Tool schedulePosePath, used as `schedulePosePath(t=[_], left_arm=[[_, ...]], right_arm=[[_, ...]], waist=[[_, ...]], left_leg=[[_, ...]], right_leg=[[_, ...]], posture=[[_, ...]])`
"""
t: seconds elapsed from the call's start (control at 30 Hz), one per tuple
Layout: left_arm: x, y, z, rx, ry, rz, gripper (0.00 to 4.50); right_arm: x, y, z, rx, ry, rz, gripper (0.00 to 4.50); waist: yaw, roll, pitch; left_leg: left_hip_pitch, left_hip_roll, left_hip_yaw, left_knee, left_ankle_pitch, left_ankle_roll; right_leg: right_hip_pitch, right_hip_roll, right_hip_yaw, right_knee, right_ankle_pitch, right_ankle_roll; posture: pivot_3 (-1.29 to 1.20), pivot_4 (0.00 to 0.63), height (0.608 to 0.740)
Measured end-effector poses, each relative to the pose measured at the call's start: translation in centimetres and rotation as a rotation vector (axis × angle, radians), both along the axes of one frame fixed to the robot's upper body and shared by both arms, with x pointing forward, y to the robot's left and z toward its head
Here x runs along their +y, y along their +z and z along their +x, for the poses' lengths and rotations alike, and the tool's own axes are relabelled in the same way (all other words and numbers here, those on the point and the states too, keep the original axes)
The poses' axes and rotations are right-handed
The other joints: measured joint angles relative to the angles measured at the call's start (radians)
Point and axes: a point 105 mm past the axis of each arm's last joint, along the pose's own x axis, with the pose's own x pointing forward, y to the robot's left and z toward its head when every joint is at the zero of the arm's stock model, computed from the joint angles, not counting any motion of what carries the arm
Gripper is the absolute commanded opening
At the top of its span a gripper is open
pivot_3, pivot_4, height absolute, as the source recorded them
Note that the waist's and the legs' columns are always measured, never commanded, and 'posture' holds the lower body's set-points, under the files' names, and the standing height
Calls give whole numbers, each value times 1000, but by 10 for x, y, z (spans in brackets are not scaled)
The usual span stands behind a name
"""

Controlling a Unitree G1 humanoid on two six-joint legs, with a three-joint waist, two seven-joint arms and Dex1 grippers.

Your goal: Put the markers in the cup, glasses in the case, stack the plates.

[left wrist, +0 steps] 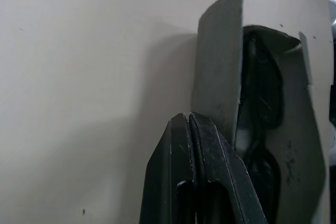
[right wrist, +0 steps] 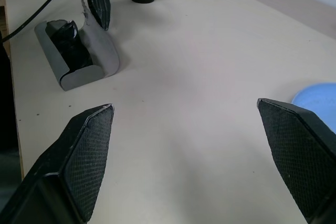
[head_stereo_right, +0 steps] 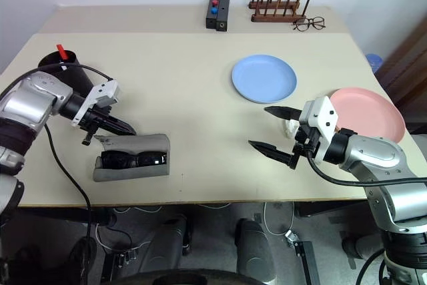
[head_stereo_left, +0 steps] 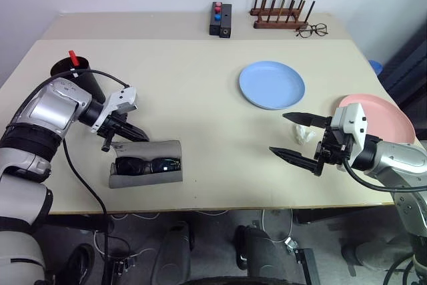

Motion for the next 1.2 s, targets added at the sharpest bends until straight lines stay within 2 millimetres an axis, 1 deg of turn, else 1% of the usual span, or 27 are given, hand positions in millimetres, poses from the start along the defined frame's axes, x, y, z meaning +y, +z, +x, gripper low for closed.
schedulePosePath(t=[0.1, 0.17, 0.23, 0.37, 0.53, 0.67, 0.9, 1.2], left_arm=[[0, -6, -11, 31, -17, -5, 16], [-7, -7, -16, 53, -34, -24, 16], [-12, -2, -19, 59, -49, -37, 16], [-17, 6, -28, 70, -68, -45, 16], [-17, -4, -40, 113, -87, -42, 16], [-15, -11, -44, 136, -83, -43, 16], [-9, -13, -47, 126, -75, -48, 16], [-13, -13, -46, 91, -99, -60, 16]], right_arm=[[0, 0, 0, -1, -2, 0, 4500], [0, 0, 0, -2, -2, 1, 4500], [0, 0, 0, -4, -3, 1, 4500], [0, 0, 0, -6, -5, 2, 4500], [0, 1, 1, -14, -6, 2, 4500], [-2, 1, 2, -18, -11, 4, 4500], [-3, 0, 3, -19, -21, 0, 4500], [-3, 1, 4, -24, -30, 1, 4500]], waist=[[-1, 0, 0], [1, 0, 0], [2, 0, 0], [0, 0, 0], [-1, 0, 0], [1, 0, 0], [-1, 1, 0], [0, 1, -1]], left_leg=[[1, 0, 0, -1, 0, 0], [1, 0, 0, 0, 0, 0], [1, 0, 0, 0, 0, 0], [1, 0, 0, 0, 0, 0], [2, 0, 0, -1, 0, 0], [2, 0, 0, -1, 0, 0], [3, 0, 0, -1, 0, 0], [3, 0, 1, -1, 0, 0]], right_leg=[[0, 0, 0, 0, 0, 0], [0, 0, 0, 0, 0, 0], [1, 0, 0, 0, 0, 0], [1, 0, 0, 0, 0, 0], [1, 0, 0, 0, 0, 0], [1, 0, 0, 0, 0, 0], [1, 0, 0, 0, 0, 0], [2, 0, 1, 0, 0, 0]], posture=[[0, 150, 740], [0, 150, 740], [0, 150, 740], [0, 150, 740], [0, 150, 740], [0, 150, 740], [0, 150, 740], [0, 150, 740]])
